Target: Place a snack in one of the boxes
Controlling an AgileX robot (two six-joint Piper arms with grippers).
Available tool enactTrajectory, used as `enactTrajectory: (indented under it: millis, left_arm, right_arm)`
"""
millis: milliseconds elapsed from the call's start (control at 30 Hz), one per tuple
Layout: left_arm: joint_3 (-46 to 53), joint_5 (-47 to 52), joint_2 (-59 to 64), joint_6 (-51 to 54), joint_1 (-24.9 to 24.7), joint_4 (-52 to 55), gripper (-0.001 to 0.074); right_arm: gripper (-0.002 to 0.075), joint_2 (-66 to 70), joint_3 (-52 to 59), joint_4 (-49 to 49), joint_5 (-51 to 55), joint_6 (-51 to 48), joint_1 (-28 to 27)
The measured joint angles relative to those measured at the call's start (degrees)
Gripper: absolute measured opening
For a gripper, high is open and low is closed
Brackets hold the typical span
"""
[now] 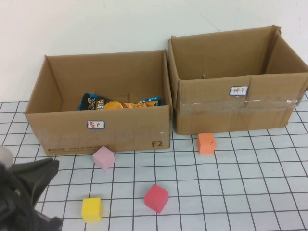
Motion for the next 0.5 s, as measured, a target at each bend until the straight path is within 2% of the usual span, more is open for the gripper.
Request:
enactTrajectory:
  millis: [500]
  left_arm:
    - [2.49, 0.96, -1.22, -0.57, 0.00, 0.23, -0.0001]
  right_arm:
    - [0.0001, 0.00, 0.53, 0.13, 0.37, 0.00, 0.00]
